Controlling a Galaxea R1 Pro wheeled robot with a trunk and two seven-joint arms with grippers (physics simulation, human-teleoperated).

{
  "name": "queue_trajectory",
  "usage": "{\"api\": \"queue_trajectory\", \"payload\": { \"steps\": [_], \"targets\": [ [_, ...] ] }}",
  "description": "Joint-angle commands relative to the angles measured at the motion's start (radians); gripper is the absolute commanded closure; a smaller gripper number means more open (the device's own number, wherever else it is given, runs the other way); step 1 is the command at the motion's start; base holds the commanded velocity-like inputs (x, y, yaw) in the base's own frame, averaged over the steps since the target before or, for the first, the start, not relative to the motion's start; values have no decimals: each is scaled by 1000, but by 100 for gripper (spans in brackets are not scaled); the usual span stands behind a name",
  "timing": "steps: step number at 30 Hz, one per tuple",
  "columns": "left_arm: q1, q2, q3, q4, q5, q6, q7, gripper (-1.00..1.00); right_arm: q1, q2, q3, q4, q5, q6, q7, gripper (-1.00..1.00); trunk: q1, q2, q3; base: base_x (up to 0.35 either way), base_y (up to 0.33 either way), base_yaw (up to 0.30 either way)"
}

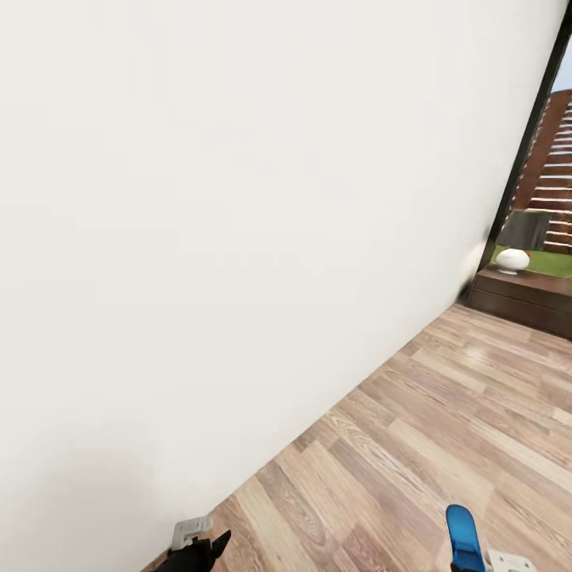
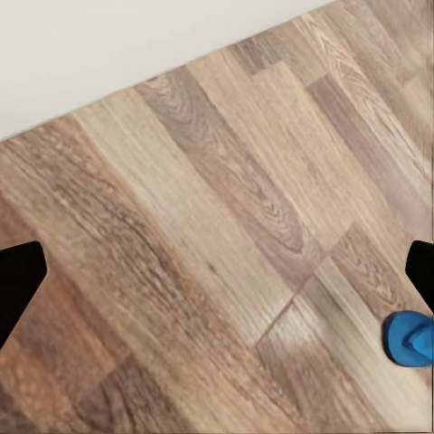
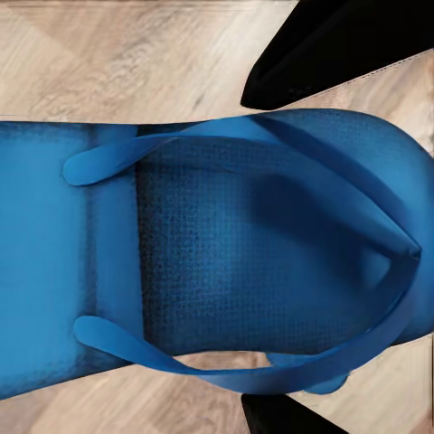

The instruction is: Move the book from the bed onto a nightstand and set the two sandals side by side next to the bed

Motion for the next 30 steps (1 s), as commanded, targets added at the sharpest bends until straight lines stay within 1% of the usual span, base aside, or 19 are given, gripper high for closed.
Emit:
{"api": "queue_trajectory", "payload": {
  "steps": [1, 10, 30],
  "targets": [
    [0, 1, -8, 1, 8, -5, -1, -100, -1, 0, -7, 1, -6, -3, 7, 100, 0, 0, -1, 43, 0, -300],
    [-1, 1, -8, 1, 8, -5, -1, -100, -1, 0, -7, 1, -6, -3, 7, 100, 0, 0, -1, 172, 46, -300],
    [0, 1, -8, 1, 8, -5, -1, -100, -1, 0, -7, 1, -6, -3, 7, 100, 0, 0, -1, 6, 1, -300]
  ]
}}
